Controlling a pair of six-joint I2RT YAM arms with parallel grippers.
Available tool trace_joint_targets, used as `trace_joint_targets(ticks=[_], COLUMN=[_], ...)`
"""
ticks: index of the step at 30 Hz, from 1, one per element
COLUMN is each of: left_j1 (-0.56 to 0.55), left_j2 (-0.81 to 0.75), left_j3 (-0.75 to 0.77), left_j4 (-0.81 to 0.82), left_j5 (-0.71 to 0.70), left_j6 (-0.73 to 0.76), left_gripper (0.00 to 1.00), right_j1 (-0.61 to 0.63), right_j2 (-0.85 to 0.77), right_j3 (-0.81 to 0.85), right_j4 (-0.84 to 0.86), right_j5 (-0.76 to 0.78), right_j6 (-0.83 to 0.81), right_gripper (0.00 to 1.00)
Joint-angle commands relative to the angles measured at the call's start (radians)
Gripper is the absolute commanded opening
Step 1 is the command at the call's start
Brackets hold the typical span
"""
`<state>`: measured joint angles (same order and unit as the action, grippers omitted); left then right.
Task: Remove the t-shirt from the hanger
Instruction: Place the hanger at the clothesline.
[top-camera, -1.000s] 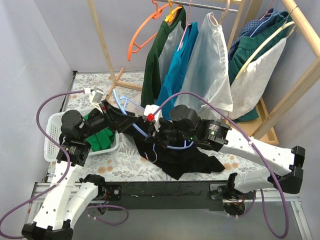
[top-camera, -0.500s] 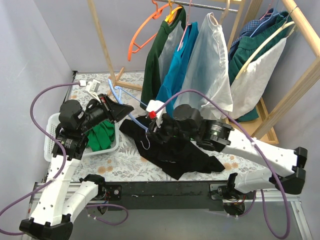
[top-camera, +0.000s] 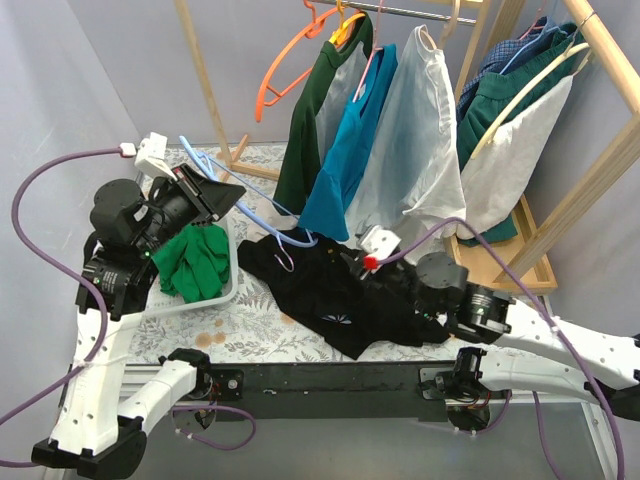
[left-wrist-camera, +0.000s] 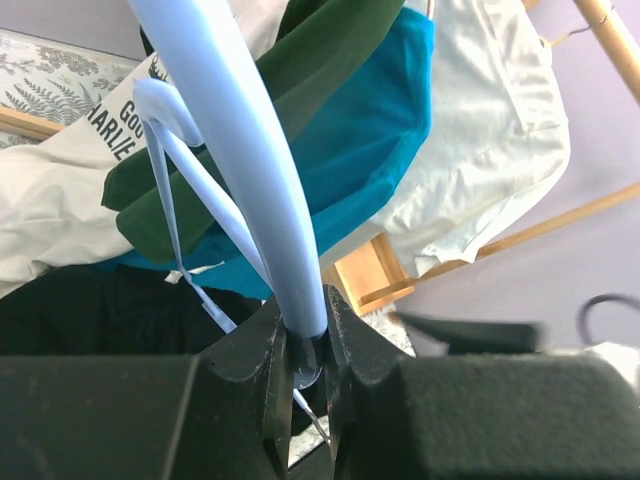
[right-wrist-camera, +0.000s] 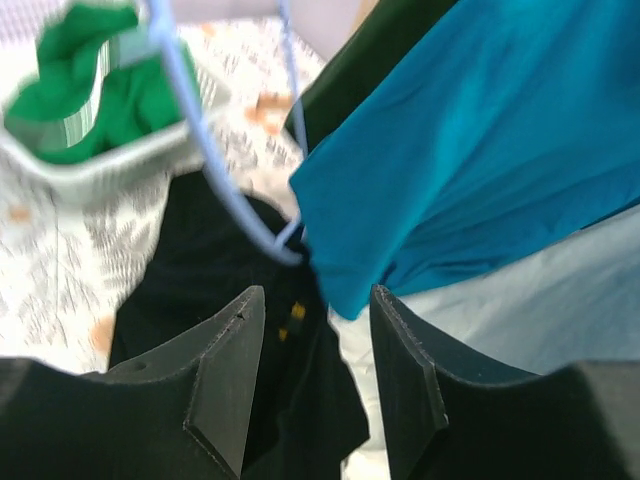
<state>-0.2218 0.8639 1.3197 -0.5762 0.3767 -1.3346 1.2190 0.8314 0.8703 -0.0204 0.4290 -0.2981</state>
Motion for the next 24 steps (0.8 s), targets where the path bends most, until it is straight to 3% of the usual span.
trace_joint_targets(ticks=[1,5,10,24], left_j1=[0.006,0.006,0.006,0.006], left_j2=[0.007,0.014,-0.02,-0.051], left_j3=[0.15,0.213,0.188,0.2], left_j4=[-0.065,-0.108,-0.106,-0.116], left_j5=[-0.058,-0.047,-0.032,-0.033], left_j6=[-0.041,-0.063,-0.094,-0.112], left_gripper=[0.0,0.0,0.0,0.0], right_j1=[0.051,0.096,0.131,0.172], right_j2=[0.015,0.08,0.153,0.284], right_j3=[-0.077,-0.057,-0.033,0.05], right_j4=[0.23,0.324,0.41,0.441], right_j5=[0.024,0.005,-0.027,-0.179], right_j6=[-0.085,-0.171,-0.243,-0.243], right_gripper=[0.53,0.52,0.51,0.53])
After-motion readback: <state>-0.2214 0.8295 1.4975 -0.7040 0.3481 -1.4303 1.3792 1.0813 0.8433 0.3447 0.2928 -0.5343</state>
